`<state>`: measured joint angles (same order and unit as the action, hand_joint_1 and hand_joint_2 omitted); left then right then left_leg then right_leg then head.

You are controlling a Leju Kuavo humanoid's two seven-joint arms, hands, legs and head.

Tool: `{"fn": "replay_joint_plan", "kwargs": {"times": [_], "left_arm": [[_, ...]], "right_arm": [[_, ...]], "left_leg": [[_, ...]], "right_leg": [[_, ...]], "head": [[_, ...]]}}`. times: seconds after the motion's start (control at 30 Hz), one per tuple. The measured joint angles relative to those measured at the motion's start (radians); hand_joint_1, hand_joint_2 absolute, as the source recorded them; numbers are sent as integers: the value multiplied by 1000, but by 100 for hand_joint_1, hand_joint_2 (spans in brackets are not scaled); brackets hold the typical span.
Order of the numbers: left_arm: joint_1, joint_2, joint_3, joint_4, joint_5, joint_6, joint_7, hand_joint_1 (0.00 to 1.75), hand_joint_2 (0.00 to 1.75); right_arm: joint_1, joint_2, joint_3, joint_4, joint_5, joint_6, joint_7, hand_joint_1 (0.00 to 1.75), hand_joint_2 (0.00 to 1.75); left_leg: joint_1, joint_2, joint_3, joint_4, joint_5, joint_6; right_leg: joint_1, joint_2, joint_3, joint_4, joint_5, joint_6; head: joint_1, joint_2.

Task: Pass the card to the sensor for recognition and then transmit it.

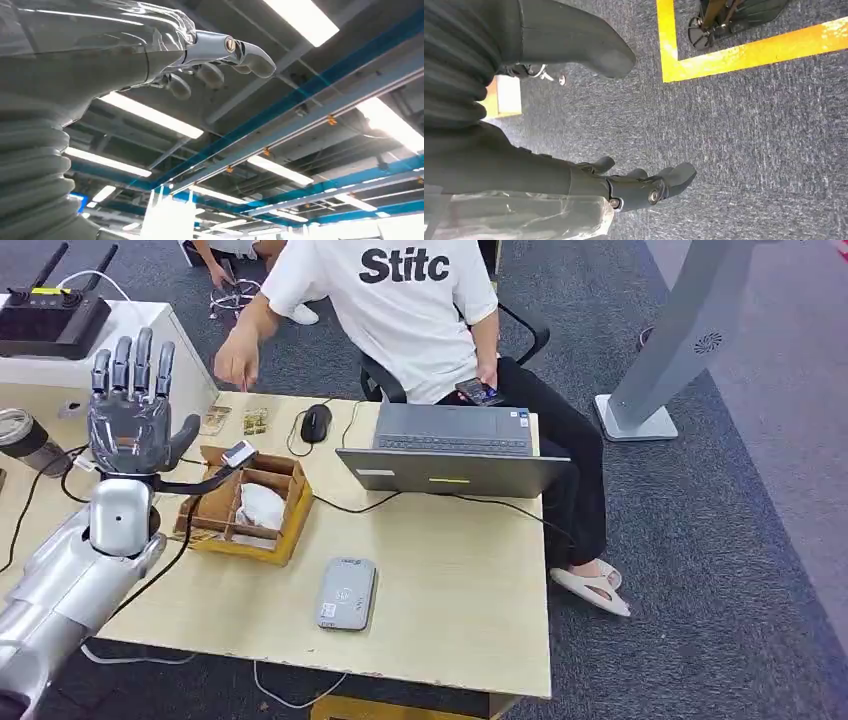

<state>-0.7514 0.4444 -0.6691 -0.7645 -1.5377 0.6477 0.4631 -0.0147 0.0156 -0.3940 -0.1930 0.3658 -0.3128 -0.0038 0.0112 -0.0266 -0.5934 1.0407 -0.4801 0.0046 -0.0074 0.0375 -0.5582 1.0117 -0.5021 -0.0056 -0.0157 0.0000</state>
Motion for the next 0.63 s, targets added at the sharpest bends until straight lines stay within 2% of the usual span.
{"fn": "replay_joint_plan", "kwargs": {"times": [0.03, 0.07, 0.13, 0.23, 0.3, 0.37, 0.47, 0.5, 0.63], "left_arm": [[3, -3, 11, -3, 0, 0, -4, 0, 0], [8, -6, 24, -10, 0, 3, -12, 0, 175], [25, -16, 62, -26, 0, 19, -59, 0, 175], [77, -48, 178, -94, 59, 42, -199, 0, 175], [118, -71, 257, -156, 190, 43, -303, 0, 175], [172, -89, 350, -239, 385, 32, -426, 0, 175], [265, -108, 464, -373, 643, -16, -565, 0, 175], [301, -112, 499, -418, 706, -30, -599, 0, 175], [412, -126, 614, -553, 833, -89, -666, 0, 175]], "right_arm": [[0, 0, -1, 0, 0, 0, 0, 0, 175], [0, 0, -2, 0, 0, 0, 0, 0, 175], [0, 0, -5, 0, 0, -2, 0, 0, 175], [0, 0, -16, 0, 2, -3, -3, 0, 175], [0, 0, -26, 0, 3, -6, -10, 0, 175], [0, 2, -34, 0, 4, -12, -16, 0, 175], [0, 5, -53, 0, 3, -15, -28, 0, 175], [1, 6, -58, 0, 3, -15, -32, 0, 175], [3, 11, -80, 0, 2, -16, -35, 0, 175]], "left_leg": [[0, 0, 0, 0, 0, 0], [0, 0, 0, 0, 0, 0], [0, 0, 0, 0, 0, 0], [0, 0, 0, 0, 0, 0], [0, 1, 0, 0, 0, 0], [0, 2, 0, 0, 0, 0], [0, 3, 0, 0, -1, 0], [0, 3, 0, 0, -1, 0], [0, 2, -1, -1, -1, -1]], "right_leg": [[0, 0, 0, 0, 0, 0], [0, 0, 0, 0, 0, 0], [0, 0, 0, 0, 0, 0], [0, 0, 0, 0, 0, 0], [0, 1, 0, 0, 0, 0], [0, 2, 0, 0, 0, 0], [0, 2, -1, 0, 0, 0], [0, 2, -1, 0, 0, 0], [0, 1, -1, 0, -1, -1]], "head": [[0, 0], [0, 0], [0, 0], [0, 0], [0, 0], [0, 0], [0, 0], [-1, 0], [0, 0]]}}
